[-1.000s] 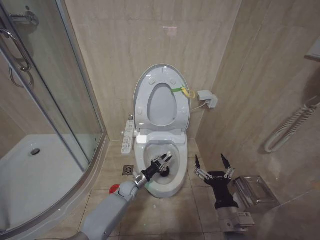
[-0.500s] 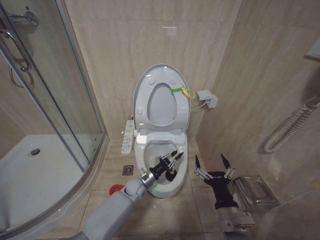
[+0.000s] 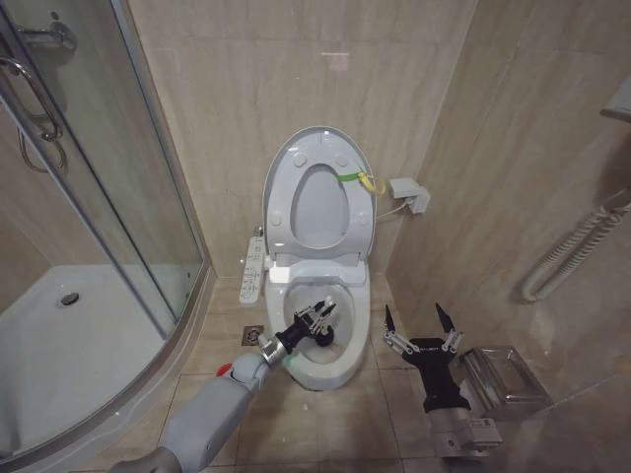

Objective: Open the toilet lid, clean the toilet bowl with a toilet brush, close the toilet lid, and flush.

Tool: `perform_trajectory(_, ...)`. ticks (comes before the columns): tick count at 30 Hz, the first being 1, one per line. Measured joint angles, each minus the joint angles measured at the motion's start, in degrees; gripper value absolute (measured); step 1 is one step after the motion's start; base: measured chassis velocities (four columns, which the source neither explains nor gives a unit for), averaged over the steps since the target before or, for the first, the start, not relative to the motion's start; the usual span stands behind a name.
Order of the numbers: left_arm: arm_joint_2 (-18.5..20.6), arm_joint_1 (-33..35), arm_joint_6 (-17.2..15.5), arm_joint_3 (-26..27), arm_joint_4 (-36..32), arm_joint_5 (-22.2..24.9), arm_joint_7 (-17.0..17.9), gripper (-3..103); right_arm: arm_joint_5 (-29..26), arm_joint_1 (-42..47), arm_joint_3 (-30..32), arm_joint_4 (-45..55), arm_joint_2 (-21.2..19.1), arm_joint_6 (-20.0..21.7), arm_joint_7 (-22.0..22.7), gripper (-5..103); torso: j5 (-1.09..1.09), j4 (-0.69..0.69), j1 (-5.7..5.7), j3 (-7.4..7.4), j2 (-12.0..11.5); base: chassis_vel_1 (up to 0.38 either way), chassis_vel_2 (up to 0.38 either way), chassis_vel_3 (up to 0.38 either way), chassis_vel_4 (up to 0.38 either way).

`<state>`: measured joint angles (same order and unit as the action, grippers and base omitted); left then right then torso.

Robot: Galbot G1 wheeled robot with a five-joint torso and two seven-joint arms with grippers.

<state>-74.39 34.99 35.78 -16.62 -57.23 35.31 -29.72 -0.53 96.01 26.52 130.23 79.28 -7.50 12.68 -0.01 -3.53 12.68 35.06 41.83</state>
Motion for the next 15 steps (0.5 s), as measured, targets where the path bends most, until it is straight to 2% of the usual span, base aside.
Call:
perform_trajectory(6,0.1,0.8,-0.3,-1.2,-5.5,0.0,1.1,20,0.0,0.0,0.0,0.0,0.0,0.0,0.0,100,0.0,-0.01,0.0,0.0,0.0,0.0,0.0,0.0,0.0)
perform_trajectory(11,0.1,1.7,-2.0,-3.1,-10.9,0.0,2.9,20,0.0,0.0,0.0,0.0,0.0,0.0,0.0,100,0.01,-0.01,0.0,0.0,0.0,0.0,0.0,0.0,0.0)
perform_trajectory(15,0.4,2.3,-2.7,-3.1,-10.9,-0.2,3.4,20,0.0,0.0,0.0,0.0,0.0,0.0,0.0,100,0.01,0.0,0.0,-0.01,0.0,0.0,0.0,0.0,0.0)
